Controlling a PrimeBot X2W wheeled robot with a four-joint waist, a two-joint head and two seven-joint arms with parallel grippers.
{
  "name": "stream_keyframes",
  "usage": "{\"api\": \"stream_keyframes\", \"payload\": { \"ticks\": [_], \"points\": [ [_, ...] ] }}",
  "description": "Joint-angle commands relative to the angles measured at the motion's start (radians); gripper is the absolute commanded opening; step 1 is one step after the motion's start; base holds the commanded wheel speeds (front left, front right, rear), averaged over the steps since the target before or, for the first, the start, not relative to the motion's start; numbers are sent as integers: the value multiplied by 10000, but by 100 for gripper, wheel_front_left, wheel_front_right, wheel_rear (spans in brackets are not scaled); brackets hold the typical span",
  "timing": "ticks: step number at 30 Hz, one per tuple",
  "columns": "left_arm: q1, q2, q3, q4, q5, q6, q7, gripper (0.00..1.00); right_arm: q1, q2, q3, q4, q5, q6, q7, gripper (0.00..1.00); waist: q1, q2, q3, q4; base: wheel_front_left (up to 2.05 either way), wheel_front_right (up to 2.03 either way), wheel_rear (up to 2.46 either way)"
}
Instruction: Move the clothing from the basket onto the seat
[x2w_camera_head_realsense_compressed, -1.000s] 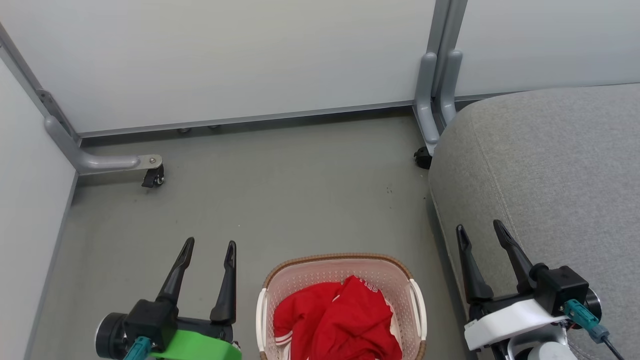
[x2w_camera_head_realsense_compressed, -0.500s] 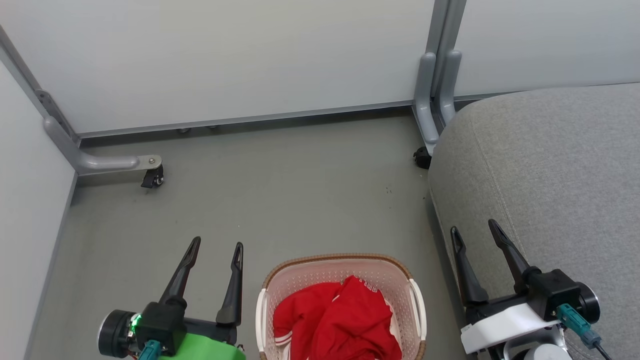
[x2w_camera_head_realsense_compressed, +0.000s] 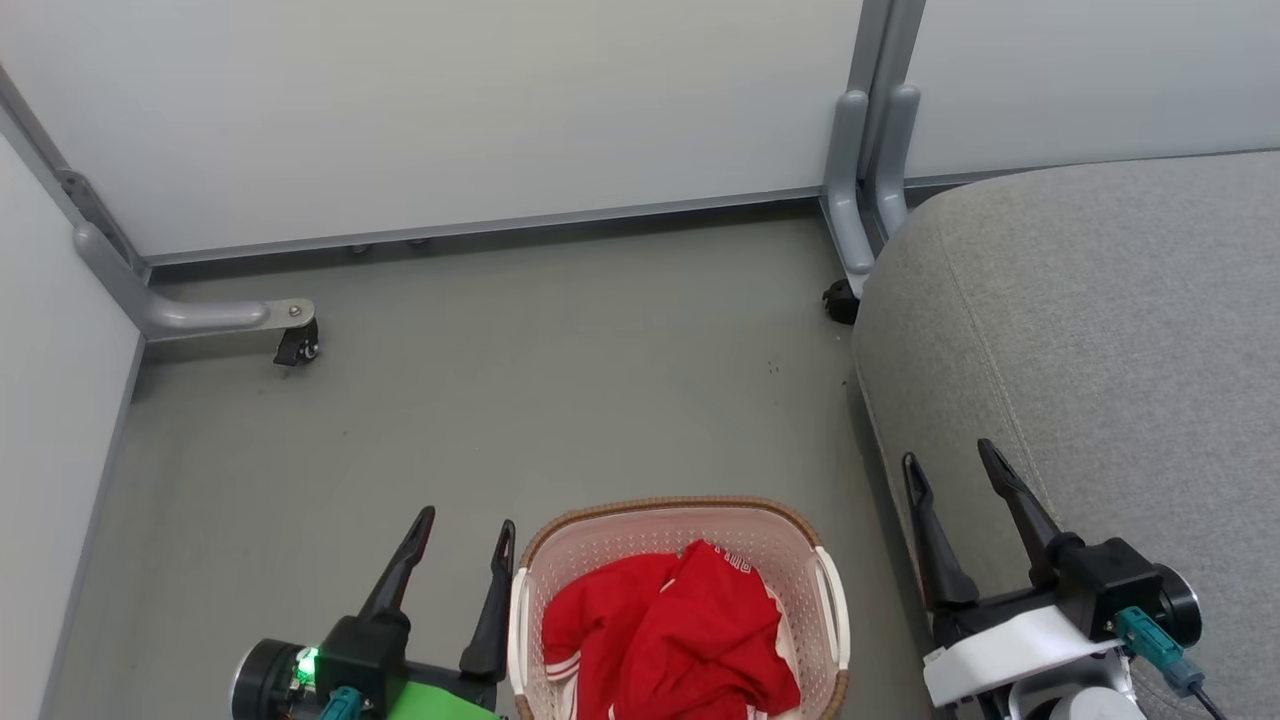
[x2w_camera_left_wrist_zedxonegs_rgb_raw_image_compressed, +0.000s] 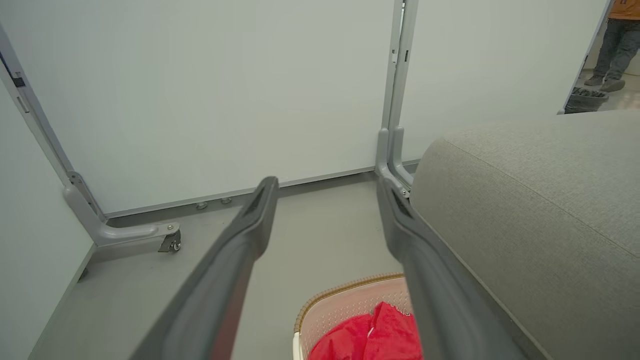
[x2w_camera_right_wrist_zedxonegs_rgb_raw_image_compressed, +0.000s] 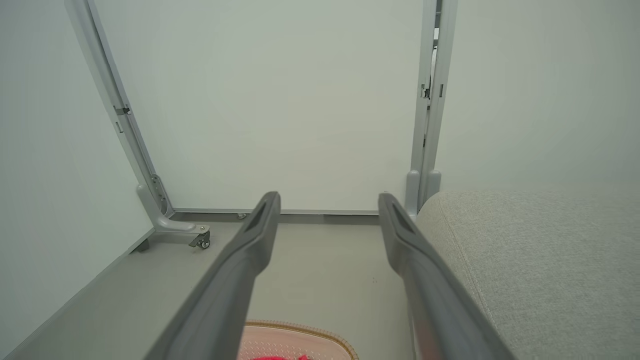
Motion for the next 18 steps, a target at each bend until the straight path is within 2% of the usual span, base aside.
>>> {"api": "stream_keyframes", "payload": {
  "ticks": [1,4,11,18],
  "points": [
    [-200,70,-79,127,154,-29,-7,100,-47,-41,-92,-27,19,1,-31,100,0,0,190,-46,0,0,0],
    [-601,64,-268,526,171,-29,-6,100,-237,-40,-239,-107,36,1,-31,100,0,0,636,-108,0,0,0],
    [-2058,52,-535,1811,541,-8,-6,100,-1136,-38,-778,-324,219,1,-31,100,0,0,2412,-478,0,0,0],
    [-3840,52,-1527,3502,676,-11,-6,100,-2028,-32,-1452,-601,358,1,-31,100,0,0,4135,-768,0,0,0]
  ]
}}
